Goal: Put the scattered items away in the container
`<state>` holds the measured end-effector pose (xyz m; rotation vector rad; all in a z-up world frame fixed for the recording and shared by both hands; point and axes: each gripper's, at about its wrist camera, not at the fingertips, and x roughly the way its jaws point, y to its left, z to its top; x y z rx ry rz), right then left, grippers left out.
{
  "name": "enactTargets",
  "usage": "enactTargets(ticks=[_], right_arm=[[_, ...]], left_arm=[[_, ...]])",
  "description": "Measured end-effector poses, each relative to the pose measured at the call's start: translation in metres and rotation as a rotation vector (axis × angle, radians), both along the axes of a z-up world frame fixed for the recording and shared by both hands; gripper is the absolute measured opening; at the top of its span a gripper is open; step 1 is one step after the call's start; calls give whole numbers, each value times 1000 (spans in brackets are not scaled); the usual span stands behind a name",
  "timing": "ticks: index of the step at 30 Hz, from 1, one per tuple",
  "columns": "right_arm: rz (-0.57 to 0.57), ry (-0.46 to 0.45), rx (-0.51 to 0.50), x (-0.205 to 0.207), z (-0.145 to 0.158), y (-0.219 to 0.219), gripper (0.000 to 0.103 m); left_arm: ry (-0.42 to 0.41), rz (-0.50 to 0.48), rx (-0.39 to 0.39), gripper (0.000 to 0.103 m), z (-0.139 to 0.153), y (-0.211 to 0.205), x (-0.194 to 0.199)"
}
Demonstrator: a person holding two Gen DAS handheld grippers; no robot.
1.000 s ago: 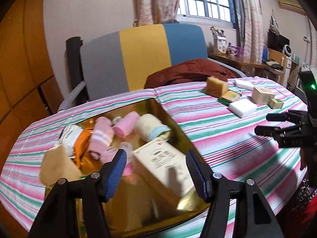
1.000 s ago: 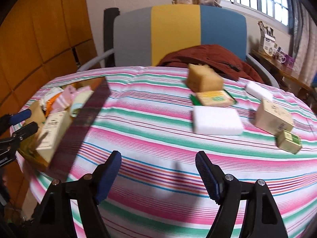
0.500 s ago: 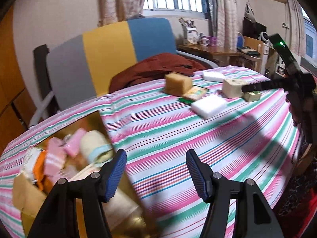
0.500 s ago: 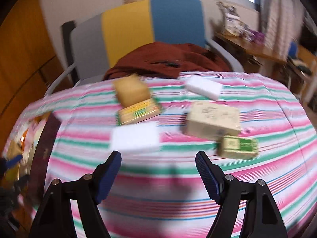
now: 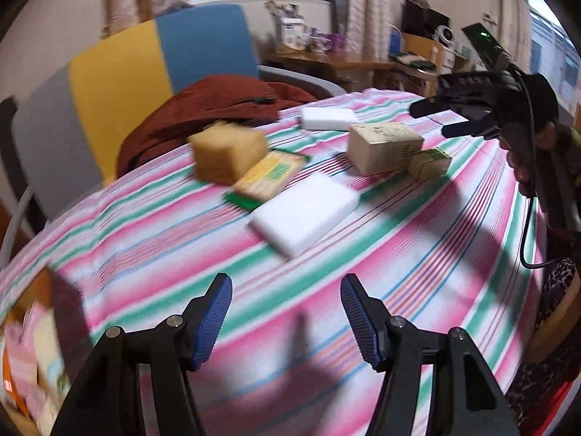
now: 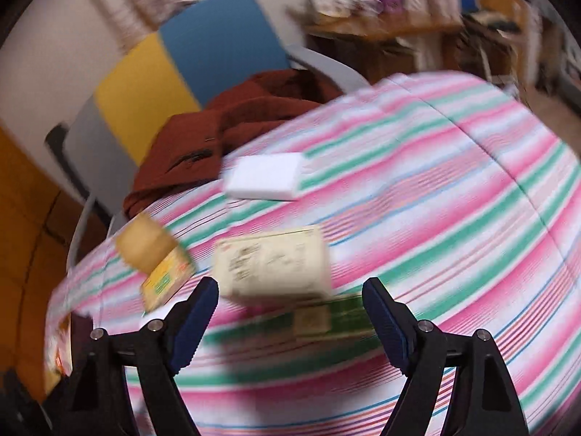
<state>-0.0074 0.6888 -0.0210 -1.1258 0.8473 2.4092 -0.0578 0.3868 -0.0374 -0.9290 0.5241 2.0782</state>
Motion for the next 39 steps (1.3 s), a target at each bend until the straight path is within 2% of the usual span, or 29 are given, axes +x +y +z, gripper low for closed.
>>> enactTargets(ticks=[8,10,12,14,17,22,26,34,39], right_arm=[[-66,-76,-5,-5,-8,20,82],[-81,-85,-42,-4,-13,26,83],[-86,-93,-92,-3,-20,28,83],[-82,-112,-94,-5,-23,27,83],[-93,-132,-99,-6,-29,26,83],[-112,-121,-118,-5,-30,31,85],[-110,-115,-140,-6,-30,31,86],[-79,-98,-133,-11,-26,29,86],[-62,-87,-125,-14,-25,28,86]], left_arm=[[26,-137,-38,63,-6,54,-17],[29,-173,-56,63,-8,60,-22],[-5,-208,-57,63,-9,63,-31],[-22,-246,-58,63,-7,65,-40],[-3,-290,-60,63,-4,68,-48],[0,-409,-67,63,-5,81,-49],[5,-504,-123,64,-16,99,-47],[-15,-562,-177,64,-31,108,-55],[-28,-554,-157,64,-31,104,-57]])
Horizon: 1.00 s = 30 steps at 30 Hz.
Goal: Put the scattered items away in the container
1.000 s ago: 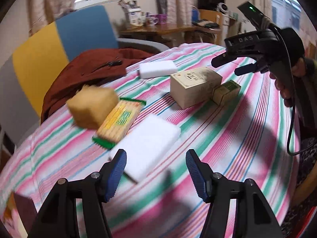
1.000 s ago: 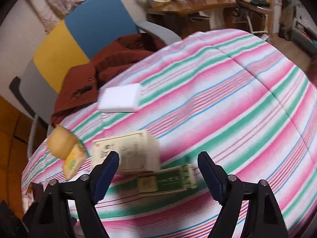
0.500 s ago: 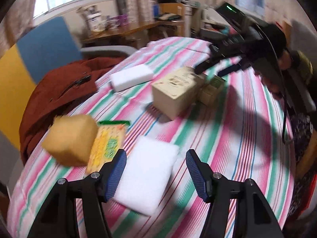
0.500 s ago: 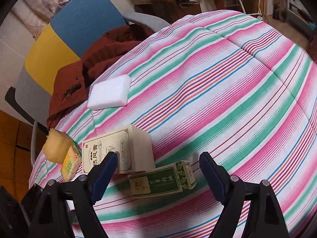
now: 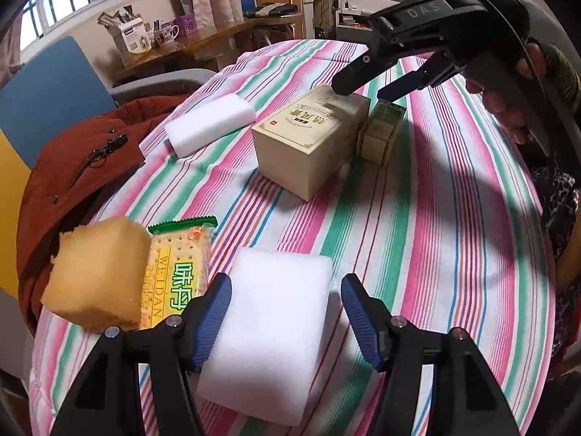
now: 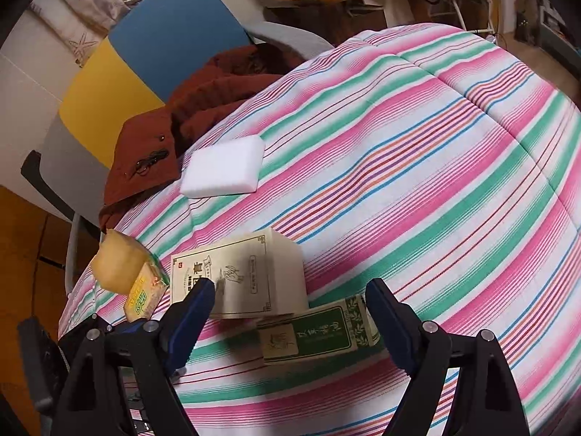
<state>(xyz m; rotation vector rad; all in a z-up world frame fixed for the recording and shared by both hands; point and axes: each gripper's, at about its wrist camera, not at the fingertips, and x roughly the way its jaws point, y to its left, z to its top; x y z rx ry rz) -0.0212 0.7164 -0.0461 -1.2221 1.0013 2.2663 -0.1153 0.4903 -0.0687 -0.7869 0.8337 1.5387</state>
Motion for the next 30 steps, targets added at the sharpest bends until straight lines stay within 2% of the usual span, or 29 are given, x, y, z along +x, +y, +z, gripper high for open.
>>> enactTargets(ticks=[13,20,23,30], right_arm=[[32,9,-58,-3,-4,-3,86],[135,3,-83,-8,1,-19,86],[167,-29,-81,-11,-2,-25,86],[252,-62,-43,-15,-3,-44,86]], left_arm=[[9,16,10,64,-2,-3,-1],[-86,-11,20,68,5,-3,-10],[-38,-28,0,68,0,-2,-8],[-30,-32,-7,68,3,-3,-13]])
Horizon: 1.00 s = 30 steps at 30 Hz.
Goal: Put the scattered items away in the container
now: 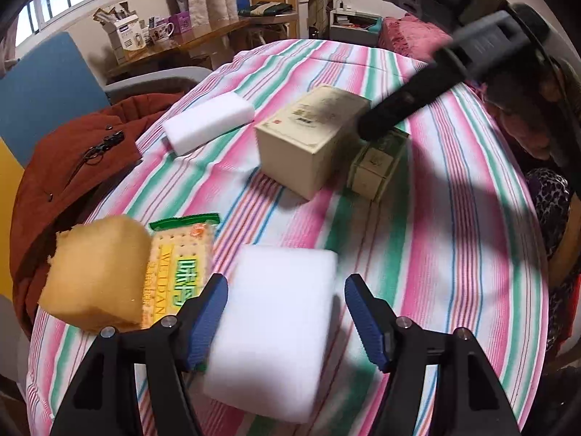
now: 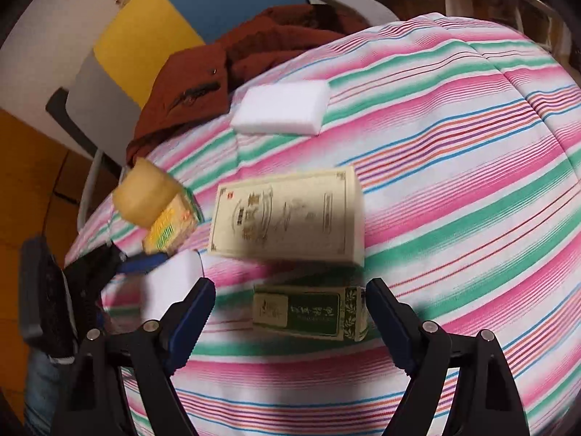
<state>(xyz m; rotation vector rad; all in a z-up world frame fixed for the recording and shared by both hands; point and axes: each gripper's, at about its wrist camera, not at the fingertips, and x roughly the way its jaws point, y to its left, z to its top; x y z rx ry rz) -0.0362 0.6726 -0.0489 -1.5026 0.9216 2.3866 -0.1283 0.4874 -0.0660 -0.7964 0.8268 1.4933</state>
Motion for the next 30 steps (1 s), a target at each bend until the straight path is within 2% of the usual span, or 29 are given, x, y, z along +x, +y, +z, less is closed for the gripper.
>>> enactTargets(ticks=[4,7,11,16,23,28,30], right_arm=[[70,-38,24,-5,-4,-13,86],[115,-53,121,-5,2,-22,85],[189,-60,186,-10,2,-33,85],[324,-88,283,-14,-1,-54,85],[485,-70,481,-4,16,-69,86],[613,-83,529,-8,6,-81,85],[643,-86,580,-11,0,-86,85]], left_arm=[[-5,-19,-46,68,-8,3,-3],[22,-54,-72,68,-15,3,2],[-7,-35,-64,67,-15,2,-3],[9,-11,-49,62,-14,-3,0],[-16,16,-40,60,-13,-14,3],[-20,24,-36,60,-13,-21,7],[-25,37,-31,60,-13,-21,6]])
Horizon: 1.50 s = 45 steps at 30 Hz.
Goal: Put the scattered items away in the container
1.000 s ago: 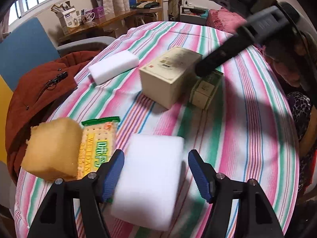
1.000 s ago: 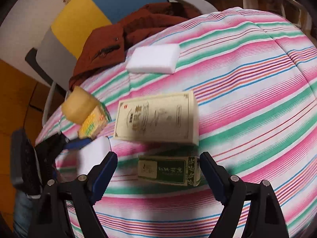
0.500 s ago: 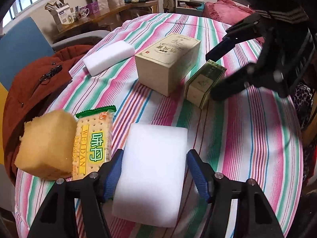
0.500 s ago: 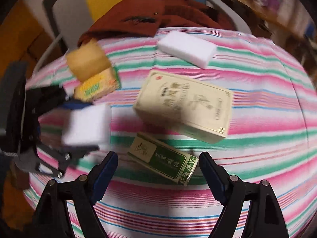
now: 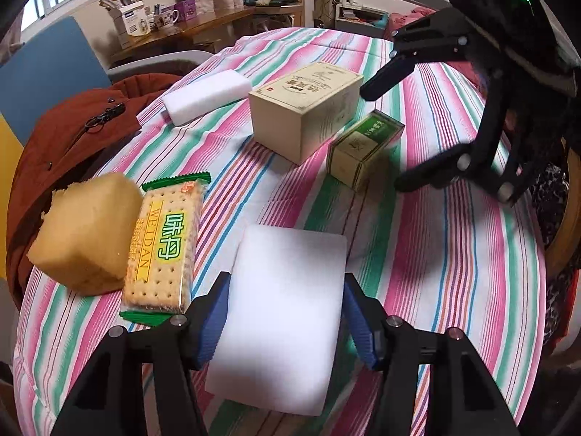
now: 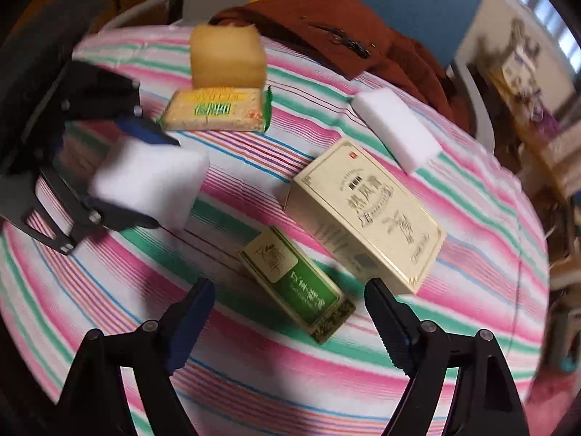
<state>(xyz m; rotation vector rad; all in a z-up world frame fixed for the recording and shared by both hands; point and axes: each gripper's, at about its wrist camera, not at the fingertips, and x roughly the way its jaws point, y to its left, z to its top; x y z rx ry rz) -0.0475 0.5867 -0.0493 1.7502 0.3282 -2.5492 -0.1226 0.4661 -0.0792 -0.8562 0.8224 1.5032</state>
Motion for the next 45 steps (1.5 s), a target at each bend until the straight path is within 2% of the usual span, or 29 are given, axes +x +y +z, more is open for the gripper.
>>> enactTargets(ticks=[4,6,8,9,10,13,15,20,25,29,37,41,45], right_arm=[[37,-17,56,-6,-15,-3,82],[38,-31,41,-9,-20,1,80],[31,-27,-26,-9,-19,7,68],[21,-34,-64,-10,-19,10,56],[13,-40,-95,-10,-19,13,49],[14,-40,-105,-8,-19,11,39],[-4,-39,-125,-8,-19,10,37],[-96,-32,-134,-4,-18,3,34],[-176,-22,-162,0,-16,-20,33],[-247,22,-198,5,-16,-42,33],[-356,173,-247,31,-19,-91,32],[-352,214,-250,35,-18,-117,32],[-345,249,-296,33,-17,-143,32]], left_arm=[[12,4,0,60,-1,-1,2],[7,12,1,60,0,-1,0],[3,27,5,60,-1,-2,-1],[2,37,7,60,-1,-3,-1],[4,46,8,60,-1,-3,-1],[20,87,11,60,-1,-6,2],[19,127,14,59,-1,-10,3],[-8,235,16,59,1,-24,7],[2,367,26,59,6,-46,14],[18,500,52,59,14,-71,20],[119,654,170,59,47,-129,44],[156,699,235,59,66,-157,55],[208,740,287,59,83,-190,69]])
